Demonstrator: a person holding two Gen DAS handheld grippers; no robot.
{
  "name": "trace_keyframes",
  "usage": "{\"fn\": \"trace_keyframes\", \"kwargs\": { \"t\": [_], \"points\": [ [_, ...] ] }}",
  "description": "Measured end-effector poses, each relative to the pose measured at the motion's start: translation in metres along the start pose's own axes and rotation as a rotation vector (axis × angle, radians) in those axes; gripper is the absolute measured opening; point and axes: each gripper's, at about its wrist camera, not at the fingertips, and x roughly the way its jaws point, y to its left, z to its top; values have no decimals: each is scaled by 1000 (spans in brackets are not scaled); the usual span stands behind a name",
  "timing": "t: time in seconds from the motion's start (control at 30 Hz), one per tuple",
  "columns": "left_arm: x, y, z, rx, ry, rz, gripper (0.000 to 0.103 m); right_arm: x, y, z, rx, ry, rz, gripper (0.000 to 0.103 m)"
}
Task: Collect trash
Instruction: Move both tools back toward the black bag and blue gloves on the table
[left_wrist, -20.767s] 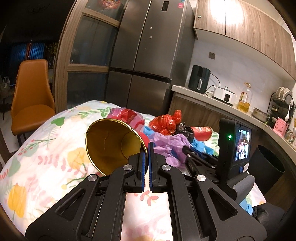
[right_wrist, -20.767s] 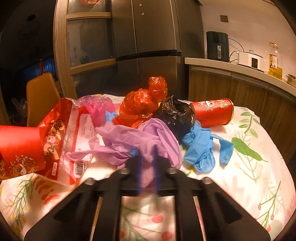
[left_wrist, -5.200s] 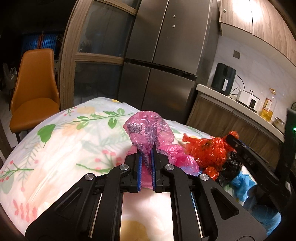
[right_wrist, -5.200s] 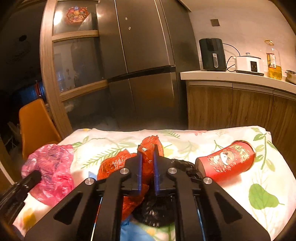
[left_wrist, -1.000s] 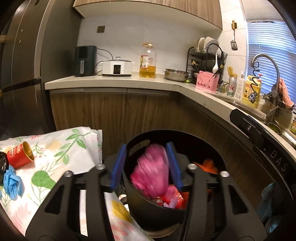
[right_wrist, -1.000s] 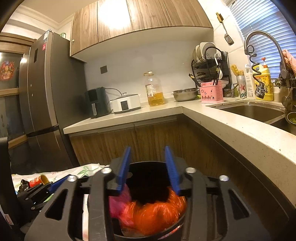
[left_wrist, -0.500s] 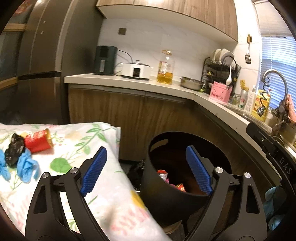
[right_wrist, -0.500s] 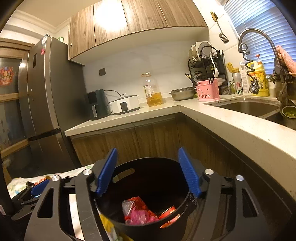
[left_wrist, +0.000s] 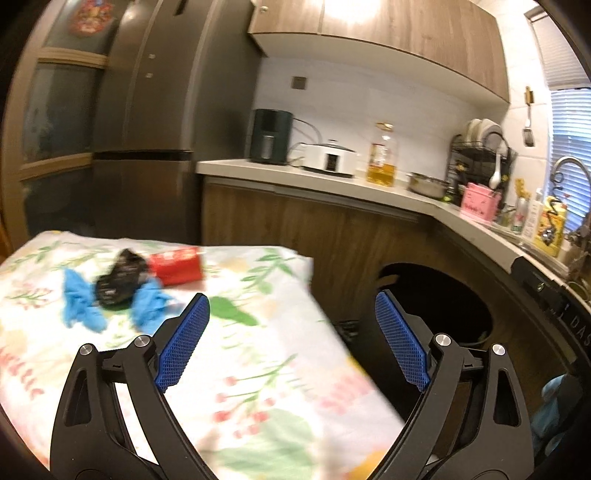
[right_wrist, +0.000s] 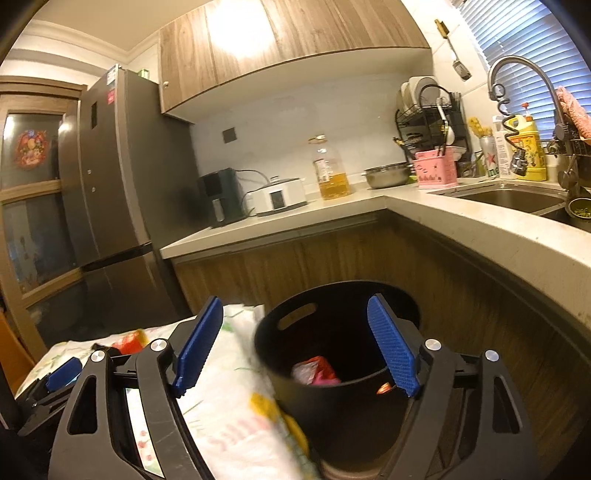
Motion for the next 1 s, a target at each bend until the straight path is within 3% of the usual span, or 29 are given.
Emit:
{"fn": "trace_keyframes", "kwargs": {
  "t": [0.53, 1.0],
  "points": [
    [-32, 123, -12, -100, -8, 254, 89, 22, 109, -45, -71, 105, 192, 79],
    [3, 198, -10, -142, 30, 388, 90, 82, 201, -85, -162, 220, 306, 79]
  ]
}}
